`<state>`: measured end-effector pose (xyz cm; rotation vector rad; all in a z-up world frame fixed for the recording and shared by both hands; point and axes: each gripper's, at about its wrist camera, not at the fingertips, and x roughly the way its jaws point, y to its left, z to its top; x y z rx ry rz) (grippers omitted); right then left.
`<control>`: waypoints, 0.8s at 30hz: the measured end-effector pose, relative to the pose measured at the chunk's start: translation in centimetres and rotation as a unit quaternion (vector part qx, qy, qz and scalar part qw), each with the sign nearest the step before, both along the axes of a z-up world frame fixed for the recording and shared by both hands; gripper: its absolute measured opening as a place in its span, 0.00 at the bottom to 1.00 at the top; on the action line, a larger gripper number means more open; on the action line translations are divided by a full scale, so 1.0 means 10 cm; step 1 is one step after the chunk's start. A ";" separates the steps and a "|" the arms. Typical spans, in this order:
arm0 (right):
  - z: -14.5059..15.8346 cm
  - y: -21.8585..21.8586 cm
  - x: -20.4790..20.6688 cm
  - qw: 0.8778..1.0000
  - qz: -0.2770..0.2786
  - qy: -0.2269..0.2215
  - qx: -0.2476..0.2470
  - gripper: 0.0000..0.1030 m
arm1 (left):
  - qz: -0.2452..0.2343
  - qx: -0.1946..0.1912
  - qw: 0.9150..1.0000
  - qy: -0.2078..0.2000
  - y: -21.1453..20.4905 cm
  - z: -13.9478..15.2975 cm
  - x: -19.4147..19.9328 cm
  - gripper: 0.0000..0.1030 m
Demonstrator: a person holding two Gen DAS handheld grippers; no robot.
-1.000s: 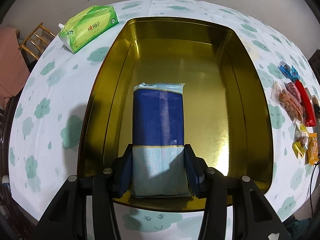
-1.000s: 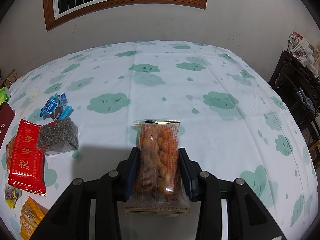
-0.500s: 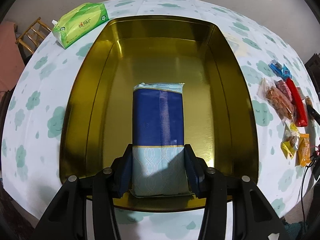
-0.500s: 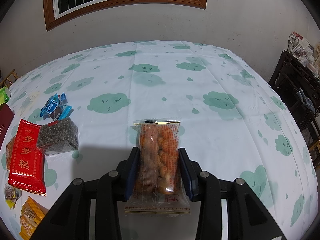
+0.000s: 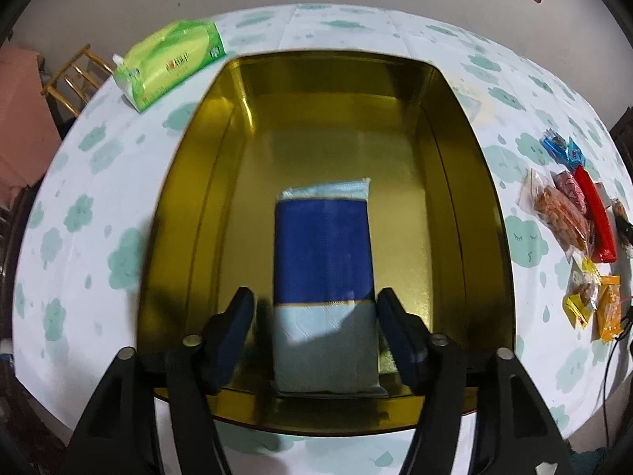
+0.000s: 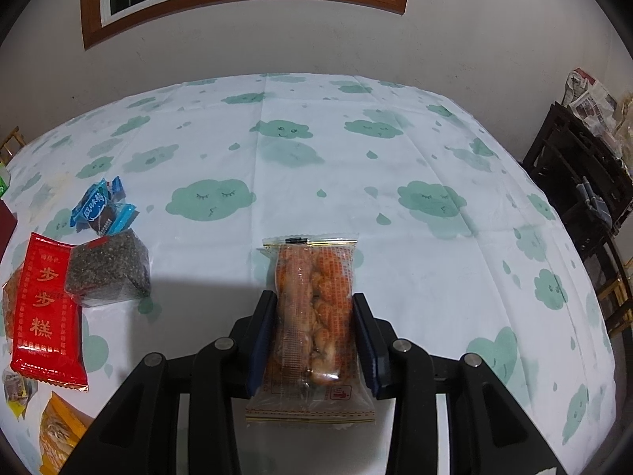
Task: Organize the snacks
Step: 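Open the left tool and release the pack inside the tin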
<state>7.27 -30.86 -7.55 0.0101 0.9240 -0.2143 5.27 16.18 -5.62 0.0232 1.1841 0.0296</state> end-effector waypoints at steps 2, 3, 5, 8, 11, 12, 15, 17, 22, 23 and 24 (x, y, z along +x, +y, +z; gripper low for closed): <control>0.01 0.00 0.01 1.000 -0.007 0.004 0.004 0.37 | -0.001 0.009 1.000 -0.010 0.00 0.04 -0.01 0.71; 0.01 0.00 0.02 1.000 -0.010 0.006 0.004 0.37 | -0.002 0.014 1.000 -0.018 0.00 0.06 -0.02 0.72; 0.01 0.01 0.03 1.000 -0.017 0.009 0.006 0.37 | 0.000 0.021 0.999 -0.029 0.01 0.11 -0.04 0.76; 0.06 0.02 0.01 1.000 -0.027 0.004 0.005 0.37 | 0.003 0.023 0.999 -0.047 0.02 0.17 -0.09 0.83; 0.18 0.02 -0.02 0.999 -0.034 -0.004 0.011 0.37 | 0.006 0.029 0.998 -0.060 0.00 0.21 -0.12 0.85; 0.24 0.02 -0.03 0.999 -0.036 -0.008 0.012 0.37 | 0.006 0.033 0.997 -0.064 -0.01 0.22 -0.13 0.85; 0.39 0.09 -0.06 0.999 -0.029 -0.016 0.023 0.37 | 0.008 0.046 0.996 -0.078 -0.03 0.26 -0.17 0.86; 0.47 0.17 -0.07 0.999 -0.021 -0.021 0.028 0.37 | 0.012 0.049 0.995 -0.084 -0.03 0.28 -0.18 0.86; 0.67 0.53 -0.11 0.997 0.014 -0.032 0.064 0.37 | 0.019 0.045 0.994 -0.097 0.02 0.37 -0.23 0.86; 0.70 0.62 -0.11 0.997 0.023 -0.033 0.066 0.37 | 0.025 0.040 0.994 -0.099 0.05 0.39 -0.24 0.86; 0.72 0.72 -0.11 0.997 0.032 -0.033 0.066 0.37 | 0.029 0.036 0.994 -0.101 0.08 0.40 -0.25 0.86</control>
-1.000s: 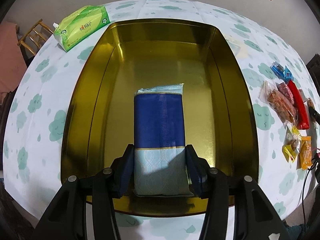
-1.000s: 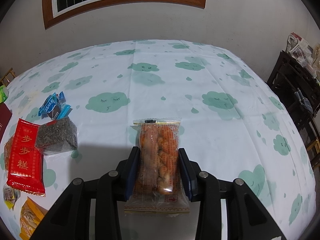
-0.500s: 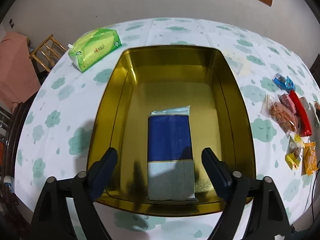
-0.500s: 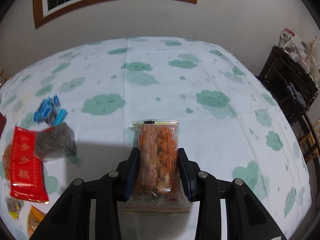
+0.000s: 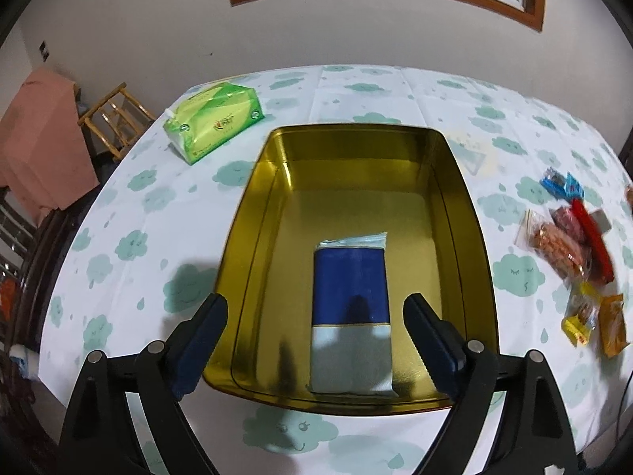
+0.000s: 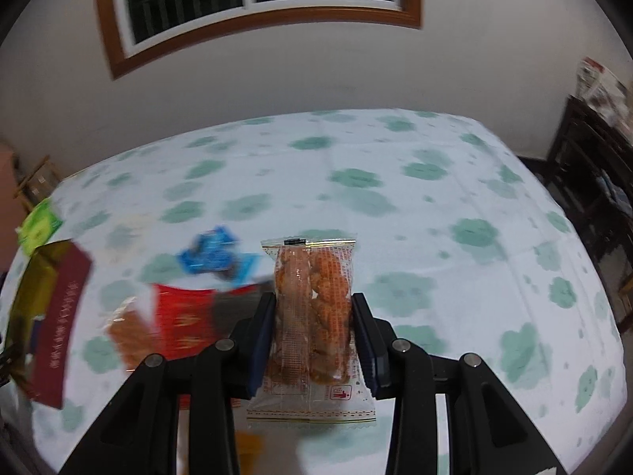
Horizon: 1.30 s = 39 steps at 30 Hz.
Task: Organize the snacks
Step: 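Open the left tool and release the pack inside the tin, then lower the clear orange-stick bag into the tin and open the right tool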
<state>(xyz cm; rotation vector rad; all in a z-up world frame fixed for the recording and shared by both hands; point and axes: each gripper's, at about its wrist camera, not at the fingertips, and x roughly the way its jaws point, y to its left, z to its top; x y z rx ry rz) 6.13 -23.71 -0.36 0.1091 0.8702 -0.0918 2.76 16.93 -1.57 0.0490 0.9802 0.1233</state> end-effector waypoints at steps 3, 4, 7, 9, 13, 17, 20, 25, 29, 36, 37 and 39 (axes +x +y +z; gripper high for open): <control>0.07 0.33 -0.02 0.999 0.036 -0.004 0.008 0.37 | 0.014 -0.011 1.000 -0.007 0.11 0.06 -0.04 0.86; 0.09 0.48 -0.03 0.999 0.050 -0.006 0.010 0.37 | 0.019 -0.012 1.000 -0.009 0.15 0.08 -0.05 0.86; 0.14 0.83 -0.05 0.996 0.088 -0.008 0.021 0.37 | 0.037 -0.018 0.999 -0.016 0.30 0.13 -0.09 0.86; 0.16 1.03 -0.06 0.994 0.109 -0.005 0.029 0.37 | 0.052 -0.022 0.998 -0.019 0.42 0.15 -0.13 0.86; 0.19 1.51 -0.04 0.986 0.155 0.004 0.056 0.37 | 0.081 -0.027 0.996 -0.017 0.66 0.16 -0.19 0.87; 0.21 1.98 -0.01 0.979 0.192 0.012 0.074 0.37 | 0.109 -0.034 0.993 -0.013 0.91 0.13 -0.29 0.87; 0.20 2.34 0.00 0.973 0.217 0.021 0.081 0.37 | 0.127 -0.036 0.991 -0.008 1.06 0.10 -0.36 0.87; 0.18 2.86 0.01 0.966 0.244 0.034 0.083 0.37 | 0.153 -0.050 0.987 0.002 1.27 0.04 -0.46 0.87; 0.09 3.18 0.04 0.961 0.261 0.049 0.080 0.37 | 0.165 -0.058 0.985 0.004 1.39 0.00 -0.52 0.87; -0.15 3.50 0.08 0.961 0.259 0.074 0.059 0.37 | 0.172 -0.071 0.983 0.005 1.49 -0.04 -0.57 0.87; -0.17 3.53 0.08 0.961 0.260 0.076 0.054 0.37 | 0.172 -0.072 0.982 0.005 1.49 -0.05 -0.58 0.87; -0.22 3.57 0.08 0.960 0.263 0.081 0.043 0.37 | 0.171 -0.073 0.983 0.006 1.50 -0.05 -0.58 0.87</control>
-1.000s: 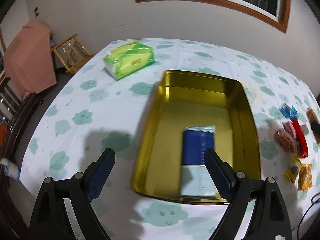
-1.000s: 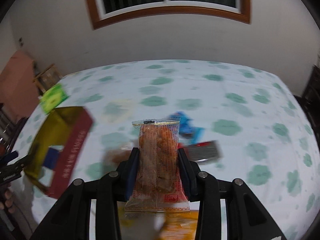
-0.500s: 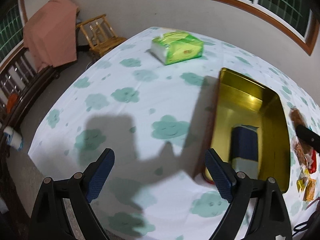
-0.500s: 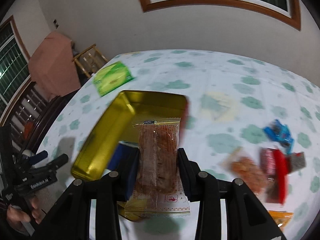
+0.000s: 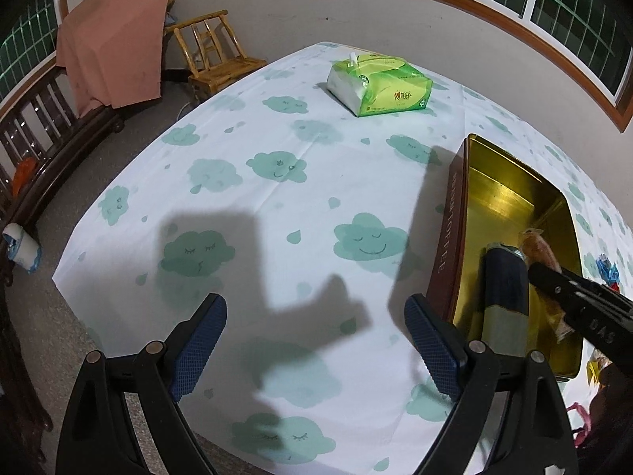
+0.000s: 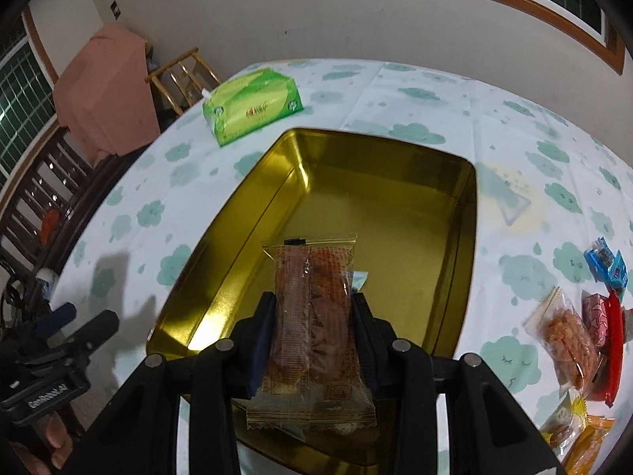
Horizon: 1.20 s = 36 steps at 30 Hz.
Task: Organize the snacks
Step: 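Lower the clear orange-stick bag into the tin and open the right tool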
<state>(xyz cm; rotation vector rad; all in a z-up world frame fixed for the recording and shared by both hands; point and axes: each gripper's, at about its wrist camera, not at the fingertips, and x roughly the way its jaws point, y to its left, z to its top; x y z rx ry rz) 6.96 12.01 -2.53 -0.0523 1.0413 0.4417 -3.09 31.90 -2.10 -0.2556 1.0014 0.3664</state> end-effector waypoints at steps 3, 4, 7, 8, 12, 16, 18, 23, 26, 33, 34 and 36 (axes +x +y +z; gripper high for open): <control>-0.07 0.04 0.00 1.000 0.004 0.003 -0.013 0.37 | -0.003 -0.002 1.000 0.001 -0.01 -0.01 0.00 0.87; -0.10 0.05 0.00 1.000 0.005 0.006 -0.016 0.38 | -0.005 -0.002 1.000 0.001 -0.03 -0.01 -0.01 0.87; -0.15 0.05 0.00 1.000 0.012 0.013 -0.021 0.38 | -0.010 -0.002 1.000 0.003 -0.08 -0.01 0.00 0.87; -0.16 0.06 -0.01 1.000 0.014 0.013 -0.025 0.38 | -0.011 -0.004 1.000 0.003 -0.10 -0.01 0.01 0.87; -0.10 0.09 -0.05 0.999 0.029 -0.002 -0.035 0.39 | -0.026 -0.010 1.000 -0.008 -0.22 0.04 0.02 0.87; 0.17 -0.04 -0.18 0.998 0.036 -0.046 -0.038 0.46 | -0.053 -0.002 0.998 -0.027 -0.39 0.18 0.03 0.87; 0.31 -0.23 -0.26 0.997 0.029 -0.065 -0.044 0.47 | -0.067 0.001 0.997 -0.034 -0.50 0.24 0.04 0.89; 0.48 -0.94 -0.42 0.994 -0.025 -0.082 -0.073 0.50 | -0.105 -0.001 0.993 -0.047 -0.79 0.33 0.07 0.91; 0.47 -1.43 -0.51 0.988 -0.066 -0.078 -0.114 0.51 | -0.131 0.002 0.990 -0.051 -0.98 0.37 0.10 0.91; 0.19 -2.42 -0.72 0.975 -0.168 -0.017 -0.145 0.55 | -0.199 0.022 0.978 -0.051 -1.52 0.35 0.14 0.93; 0.11 -2.52 -0.75 0.973 -0.179 -0.006 -0.144 0.55 | -0.211 0.027 0.976 -0.050 -1.61 0.35 0.13 0.93; -0.01 -2.62 -0.77 0.972 -0.191 0.012 -0.139 0.55 | -0.230 0.033 0.971 -0.048 -1.76 0.34 0.12 0.93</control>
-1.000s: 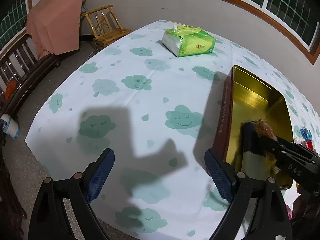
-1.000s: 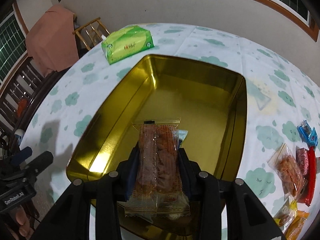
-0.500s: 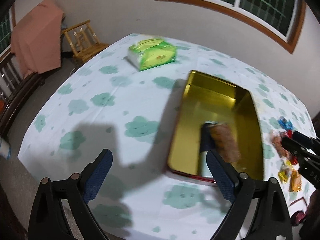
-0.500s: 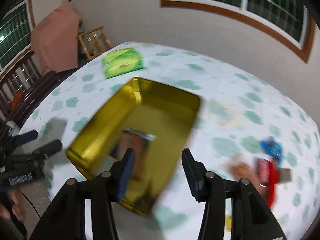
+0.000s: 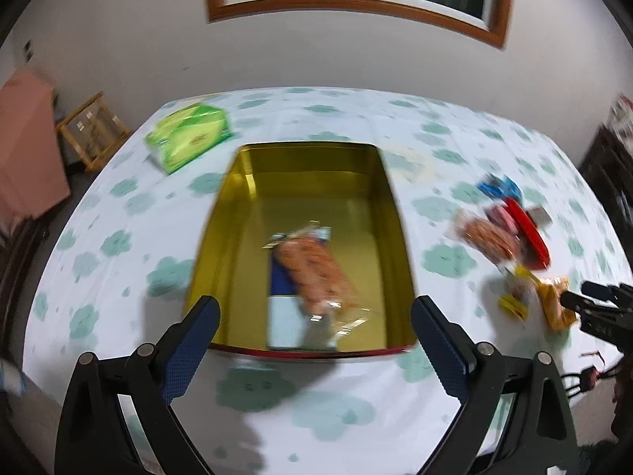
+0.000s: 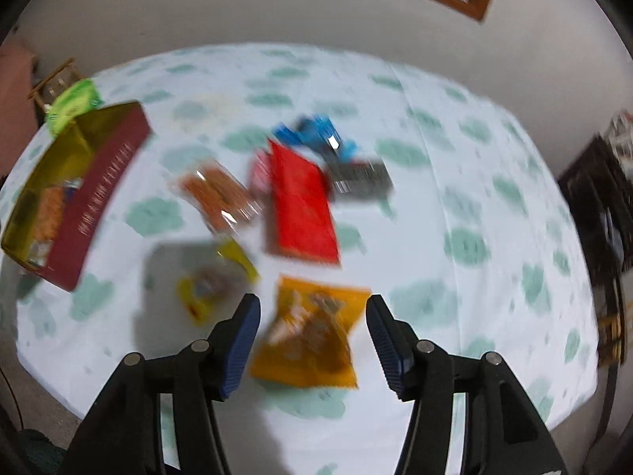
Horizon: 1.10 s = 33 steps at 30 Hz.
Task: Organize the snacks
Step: 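Grasp the yellow candy packet with the left tool while the right tool grasps the orange bag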
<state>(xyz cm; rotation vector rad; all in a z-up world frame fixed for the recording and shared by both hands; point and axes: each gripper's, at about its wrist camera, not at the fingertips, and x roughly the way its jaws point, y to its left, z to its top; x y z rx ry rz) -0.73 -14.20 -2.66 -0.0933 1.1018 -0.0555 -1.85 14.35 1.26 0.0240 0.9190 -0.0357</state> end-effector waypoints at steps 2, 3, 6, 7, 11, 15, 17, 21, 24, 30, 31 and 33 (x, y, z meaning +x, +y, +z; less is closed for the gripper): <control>-0.09 -0.08 -0.05 1.000 -0.011 0.009 0.019 0.55 | -0.019 0.005 1.000 -0.003 -0.15 -0.01 -0.01 0.93; -0.11 -0.10 -0.06 1.000 -0.013 0.008 0.027 0.55 | -0.026 0.008 1.000 -0.005 -0.20 -0.01 -0.01 0.93; -0.17 -0.10 -0.02 0.999 -0.019 0.009 0.034 0.55 | -0.050 0.020 0.998 -0.011 -0.40 -0.05 -0.02 0.94; -0.20 -0.10 -0.01 0.999 -0.018 0.010 0.037 0.55 | -0.059 0.022 0.998 -0.010 -0.46 -0.07 -0.02 0.94; -0.32 -0.10 0.05 0.999 -0.015 0.017 0.035 0.55 | -0.087 0.023 0.996 -0.003 -0.69 -0.14 -0.01 0.94; -0.39 -0.14 0.06 0.999 -0.009 0.013 0.037 0.53 | -0.109 0.021 0.994 -0.009 -0.90 -0.22 0.01 0.94; -0.41 -0.16 0.05 0.999 -0.005 0.011 0.042 0.52 | -0.116 0.020 0.993 -0.008 -1.00 -0.27 0.04 0.94; -0.41 -0.20 0.05 0.999 0.008 0.004 0.045 0.50 | -0.131 0.014 0.991 0.008 -1.14 -0.38 0.08 0.94; -0.41 -0.21 0.04 0.999 0.022 -0.001 0.047 0.46 | -0.143 0.010 0.990 0.016 -1.25 -0.44 0.09 0.93; -0.40 -0.28 0.02 0.998 0.045 -0.010 0.050 0.42 | -0.162 0.002 0.986 0.035 -1.44 -0.51 0.11 0.93; -0.39 -0.30 0.02 0.998 0.047 -0.011 0.051 0.41 | -0.165 0.001 0.986 0.037 -1.47 -0.52 0.12 0.93; -0.39 -0.36 0.02 0.998 0.045 -0.016 0.038 0.41 | -0.169 0.000 0.985 0.042 -1.53 -0.54 0.14 0.93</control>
